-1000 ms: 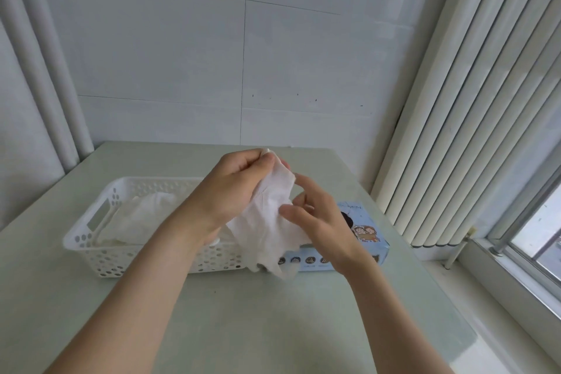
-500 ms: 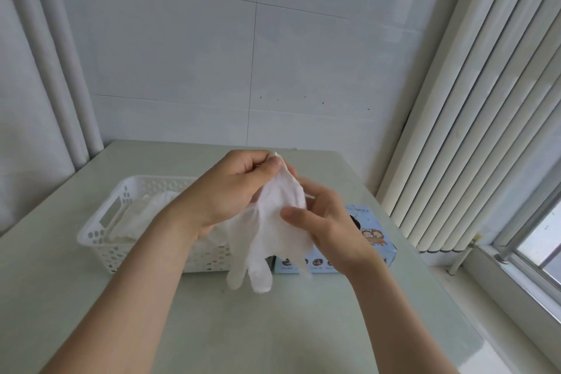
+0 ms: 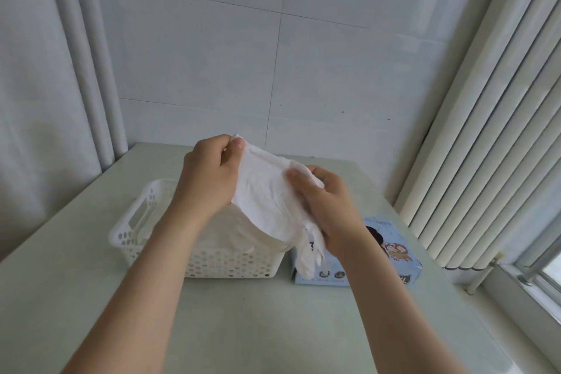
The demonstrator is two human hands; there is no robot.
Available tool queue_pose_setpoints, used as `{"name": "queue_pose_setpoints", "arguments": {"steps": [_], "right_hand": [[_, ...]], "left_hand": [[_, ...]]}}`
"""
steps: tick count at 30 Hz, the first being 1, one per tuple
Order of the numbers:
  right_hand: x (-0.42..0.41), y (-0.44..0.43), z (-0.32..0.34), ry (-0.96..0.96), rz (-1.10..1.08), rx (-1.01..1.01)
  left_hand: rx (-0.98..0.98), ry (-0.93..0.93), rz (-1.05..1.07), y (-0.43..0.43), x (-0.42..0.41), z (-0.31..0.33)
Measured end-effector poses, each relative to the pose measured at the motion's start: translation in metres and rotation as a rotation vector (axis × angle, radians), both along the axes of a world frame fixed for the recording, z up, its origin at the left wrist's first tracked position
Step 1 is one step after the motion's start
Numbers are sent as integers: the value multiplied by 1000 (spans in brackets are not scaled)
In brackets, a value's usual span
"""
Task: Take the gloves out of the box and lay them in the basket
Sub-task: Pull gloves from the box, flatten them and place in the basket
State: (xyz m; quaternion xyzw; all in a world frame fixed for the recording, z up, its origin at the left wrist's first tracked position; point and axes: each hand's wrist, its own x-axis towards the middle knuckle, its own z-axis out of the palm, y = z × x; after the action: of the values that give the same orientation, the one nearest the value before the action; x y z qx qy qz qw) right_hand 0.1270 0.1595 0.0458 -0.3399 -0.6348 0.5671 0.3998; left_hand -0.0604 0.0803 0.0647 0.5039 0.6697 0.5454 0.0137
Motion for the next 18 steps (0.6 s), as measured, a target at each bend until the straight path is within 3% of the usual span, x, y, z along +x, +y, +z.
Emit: {"name": "queue_pose_setpoints", "arguments": {"steps": [7, 12, 18], "right_hand": [[-60, 16, 8, -385, 26, 141], [-88, 27, -11, -755, 13, 477], [-79, 19, -11, -1013, -107, 813]], "left_hand": [[-278, 192, 250, -8, -52, -27], [-494, 140, 338, -11, -84, -52], [-586, 111, 453, -15, -97, -51]]}}
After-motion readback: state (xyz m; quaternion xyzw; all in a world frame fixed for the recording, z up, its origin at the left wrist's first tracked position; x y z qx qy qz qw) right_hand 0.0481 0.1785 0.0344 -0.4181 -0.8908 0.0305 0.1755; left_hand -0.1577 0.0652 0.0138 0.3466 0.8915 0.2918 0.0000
